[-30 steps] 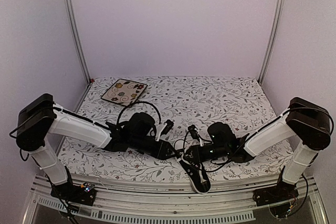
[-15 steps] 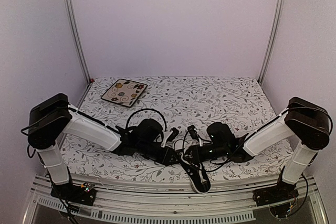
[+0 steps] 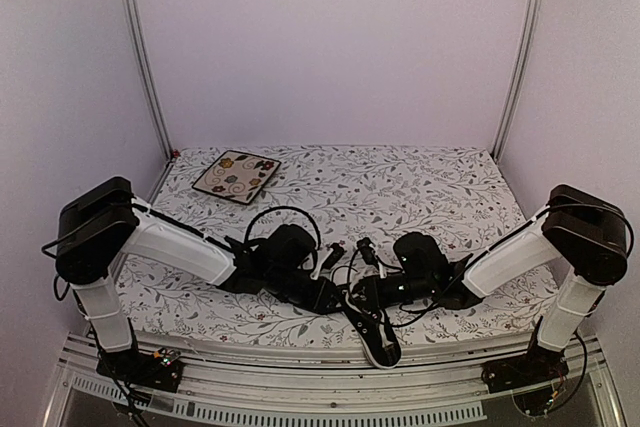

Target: Tie the shoes

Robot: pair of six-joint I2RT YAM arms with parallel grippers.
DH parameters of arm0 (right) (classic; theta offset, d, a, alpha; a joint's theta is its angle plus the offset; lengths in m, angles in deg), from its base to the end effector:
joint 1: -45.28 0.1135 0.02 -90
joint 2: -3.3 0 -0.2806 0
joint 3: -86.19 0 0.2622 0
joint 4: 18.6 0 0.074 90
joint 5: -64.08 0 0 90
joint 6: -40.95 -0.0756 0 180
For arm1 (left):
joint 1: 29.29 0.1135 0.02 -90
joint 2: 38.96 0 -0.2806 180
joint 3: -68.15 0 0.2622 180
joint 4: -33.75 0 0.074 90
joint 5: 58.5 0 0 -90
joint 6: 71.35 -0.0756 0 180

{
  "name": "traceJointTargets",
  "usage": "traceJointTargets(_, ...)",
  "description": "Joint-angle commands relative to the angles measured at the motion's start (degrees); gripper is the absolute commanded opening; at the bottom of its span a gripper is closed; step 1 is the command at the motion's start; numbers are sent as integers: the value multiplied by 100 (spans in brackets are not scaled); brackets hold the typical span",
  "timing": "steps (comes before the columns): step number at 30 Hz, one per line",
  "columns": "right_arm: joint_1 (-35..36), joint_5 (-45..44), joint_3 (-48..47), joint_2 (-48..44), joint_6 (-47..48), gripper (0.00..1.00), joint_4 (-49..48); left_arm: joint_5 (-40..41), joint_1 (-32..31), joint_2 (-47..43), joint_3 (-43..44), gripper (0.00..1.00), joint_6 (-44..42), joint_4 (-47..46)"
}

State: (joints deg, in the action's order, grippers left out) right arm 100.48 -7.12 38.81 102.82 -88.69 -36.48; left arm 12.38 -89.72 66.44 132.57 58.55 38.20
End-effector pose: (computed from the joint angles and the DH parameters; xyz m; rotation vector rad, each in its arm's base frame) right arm 0.1784 0.2994 0.1013 -0.5398 2.3793 1.2186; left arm 0.1732 -0.3554 0.1085 0.6557 2.5886 -1.1258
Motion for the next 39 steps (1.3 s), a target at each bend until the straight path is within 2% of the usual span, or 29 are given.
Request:
traceJointTargets(1, -18, -36, -19, 137, 33, 2, 281, -31, -246, 130, 53, 27, 49, 113)
traceJointTargets(8, -21, -38, -10, 113, 35, 2, 287, 62, -321, 169, 88, 22, 196, 273)
traceJointTargets(18, -22, -26, -19, 100, 35, 2, 289, 472, -376, -143, 41, 41, 229, 558)
traceJointTargets(22, -20, -34, -12, 89, 26, 2, 290, 549, -372, -204, 32, 42, 177, 676)
traceJointTargets(24, -24, -26, -11, 100, 22, 2, 290, 536, -371, -200, 22, 38, 176, 645)
traceJointTargets(27, -18, -18, -13, 111, 9, 2, 289, 397, -367, -157, -49, 26, 185, 393)
traceJointTargets(34, -18, -16, -12, 96, 10, 2, 283, 426, -359, 23, 83, 11, 202, 258)
traceJointTargets(37, -25, -8, -8, 100, 16, 2, 288, 486, -367, 41, 146, 0, 212, 246)
traceJointTargets(39, -26, -21, 9, 52, 9, 2, 284, 577, -368, 29, 162, 0, 226, 304)
